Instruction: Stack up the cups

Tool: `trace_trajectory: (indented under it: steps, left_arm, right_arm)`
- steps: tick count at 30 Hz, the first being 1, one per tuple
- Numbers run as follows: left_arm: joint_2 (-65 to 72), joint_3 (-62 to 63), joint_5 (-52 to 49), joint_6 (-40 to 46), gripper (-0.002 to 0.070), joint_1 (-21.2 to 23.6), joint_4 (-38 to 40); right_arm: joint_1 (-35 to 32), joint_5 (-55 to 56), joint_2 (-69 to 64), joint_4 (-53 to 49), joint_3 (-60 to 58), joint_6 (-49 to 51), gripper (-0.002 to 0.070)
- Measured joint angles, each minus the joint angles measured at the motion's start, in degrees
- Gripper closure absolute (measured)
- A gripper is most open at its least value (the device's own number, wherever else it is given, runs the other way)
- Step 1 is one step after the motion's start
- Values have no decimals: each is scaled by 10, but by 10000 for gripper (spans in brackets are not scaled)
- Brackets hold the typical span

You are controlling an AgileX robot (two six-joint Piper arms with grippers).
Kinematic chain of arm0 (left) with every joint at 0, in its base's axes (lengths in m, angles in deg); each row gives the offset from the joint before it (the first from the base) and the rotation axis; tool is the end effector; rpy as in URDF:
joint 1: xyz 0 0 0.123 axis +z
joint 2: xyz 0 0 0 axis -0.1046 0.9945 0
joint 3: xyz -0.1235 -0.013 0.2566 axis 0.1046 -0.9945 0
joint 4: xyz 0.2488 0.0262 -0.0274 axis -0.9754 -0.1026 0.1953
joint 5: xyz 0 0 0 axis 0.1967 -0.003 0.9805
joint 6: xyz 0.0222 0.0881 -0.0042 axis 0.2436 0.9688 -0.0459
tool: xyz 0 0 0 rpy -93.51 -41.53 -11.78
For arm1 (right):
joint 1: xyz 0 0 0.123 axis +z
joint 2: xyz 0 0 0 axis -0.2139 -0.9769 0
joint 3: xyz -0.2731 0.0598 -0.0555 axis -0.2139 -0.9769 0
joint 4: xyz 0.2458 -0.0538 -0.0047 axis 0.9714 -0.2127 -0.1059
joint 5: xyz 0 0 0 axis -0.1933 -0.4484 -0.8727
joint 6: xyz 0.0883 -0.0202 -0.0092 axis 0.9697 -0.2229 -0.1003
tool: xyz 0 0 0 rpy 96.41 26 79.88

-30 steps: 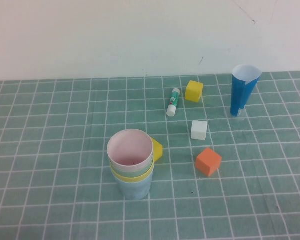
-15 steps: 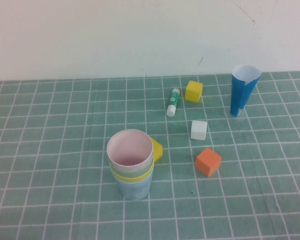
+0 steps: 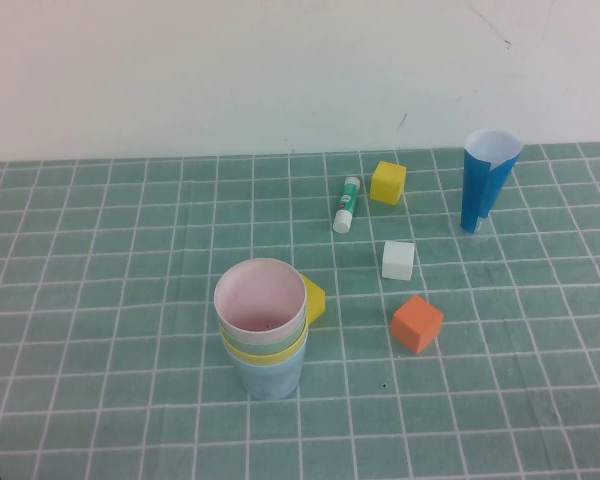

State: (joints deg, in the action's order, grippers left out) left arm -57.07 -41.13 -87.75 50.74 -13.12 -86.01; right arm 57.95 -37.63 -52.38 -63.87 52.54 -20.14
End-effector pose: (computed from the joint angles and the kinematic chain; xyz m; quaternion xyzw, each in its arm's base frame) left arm 0.0531 -0.0079 0.1797 0.0230 0.7838 -0.0678 0.6168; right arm 0.0742 0.0724 0.2446 -0.4892 0.7750 0.0782 0.3923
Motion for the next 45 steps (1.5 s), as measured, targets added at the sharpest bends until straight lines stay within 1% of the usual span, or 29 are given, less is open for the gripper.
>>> trace_trajectory:
  steps: [15, 17, 20, 25, 28, 33, 35, 38, 41, 45]
  left_arm:
    - [0, 0, -1, -2, 676, 0, 0]
    - [0, 0, -1, -2, 676, 0, 0]
    - [0, 0, -1, -3, 676, 0, -1]
    - [0, 0, -1, -3, 676, 0, -1]
    - [0, 0, -1, -3, 676, 0, -1]
    - [0, 0, -1, -3, 676, 0, -1]
    - [0, 0, -1, -3, 676, 0, -1]
    - [0, 0, -1, -3, 676, 0, -1]
    - [0, 0, -1, -3, 676, 0, -1]
    - [-1, 0, -1, -3, 676, 0, -1]
  right_arm:
    - [0, 0, 2, 0, 0, 0, 678]
    - [-15, -5, 20, -3, 0, -19, 678]
    - [-71, 20, 60, -8, -10, -48, 678]
    - [-205, 161, 137, -11, -78, -58, 678]
    - [-277, 241, 192, 5, -132, -58, 678]
    - [-370, 288, 275, 44, -218, -50, 678]
    - [-392, 283, 307, 47, -236, -49, 678]
    - [-417, 223, 335, 50, -240, -49, 678]
    - [-426, 180, 339, 51, -240, -49, 678]
    - [-426, 174, 340, 52, -239, -49, 678]
